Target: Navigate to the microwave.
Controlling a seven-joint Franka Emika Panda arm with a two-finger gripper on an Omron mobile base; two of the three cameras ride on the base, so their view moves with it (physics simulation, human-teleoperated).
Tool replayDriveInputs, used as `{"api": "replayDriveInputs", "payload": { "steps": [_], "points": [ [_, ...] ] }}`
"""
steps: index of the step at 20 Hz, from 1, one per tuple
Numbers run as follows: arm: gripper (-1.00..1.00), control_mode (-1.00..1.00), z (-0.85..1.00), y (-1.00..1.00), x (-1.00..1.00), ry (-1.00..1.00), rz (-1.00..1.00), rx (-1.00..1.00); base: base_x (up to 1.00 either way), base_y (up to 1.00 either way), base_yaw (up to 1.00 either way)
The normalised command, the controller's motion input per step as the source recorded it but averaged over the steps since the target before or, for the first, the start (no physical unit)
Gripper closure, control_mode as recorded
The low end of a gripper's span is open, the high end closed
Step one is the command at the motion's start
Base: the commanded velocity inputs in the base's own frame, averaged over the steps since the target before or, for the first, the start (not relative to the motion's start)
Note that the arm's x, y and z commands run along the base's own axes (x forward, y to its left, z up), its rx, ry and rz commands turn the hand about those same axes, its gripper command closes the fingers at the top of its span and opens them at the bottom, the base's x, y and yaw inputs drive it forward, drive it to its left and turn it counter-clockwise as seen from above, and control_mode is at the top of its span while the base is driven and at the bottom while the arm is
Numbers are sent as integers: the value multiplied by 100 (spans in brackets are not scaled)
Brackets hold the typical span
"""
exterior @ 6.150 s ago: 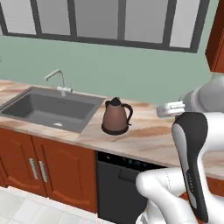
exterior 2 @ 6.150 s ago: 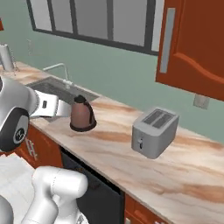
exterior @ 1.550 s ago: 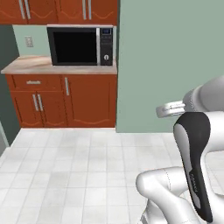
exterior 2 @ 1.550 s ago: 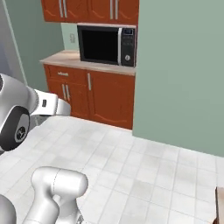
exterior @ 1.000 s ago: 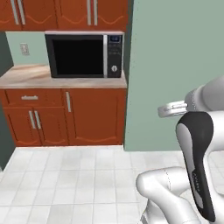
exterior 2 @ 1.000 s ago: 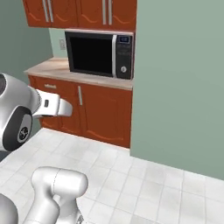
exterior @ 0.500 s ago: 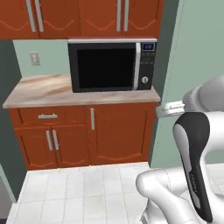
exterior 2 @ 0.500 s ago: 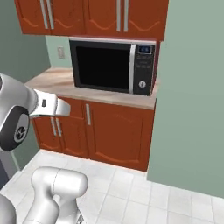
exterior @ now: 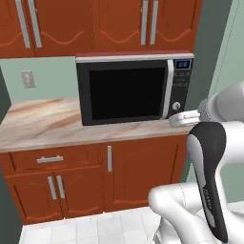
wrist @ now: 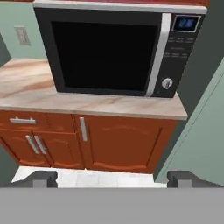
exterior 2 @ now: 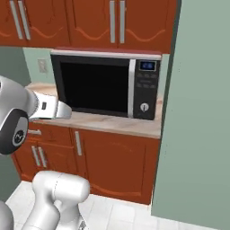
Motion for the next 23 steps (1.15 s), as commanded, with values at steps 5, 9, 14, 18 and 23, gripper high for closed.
{"api": "replayDriveInputs", "payload": {
  "steps": [5,9,14,18,23],
  "points": [
    [-100,100,0,0,0,0,0,0,100,-2,-14],
    [-100,100,0,0,0,0,0,0,100,0,-15],
    [-100,100,0,0,0,0,0,0,100,3,-18],
    [-100,100,0,0,0,0,0,0,100,12,-24],
    [-100,100,0,0,0,0,0,0,100,9,-27]
  ]
}}
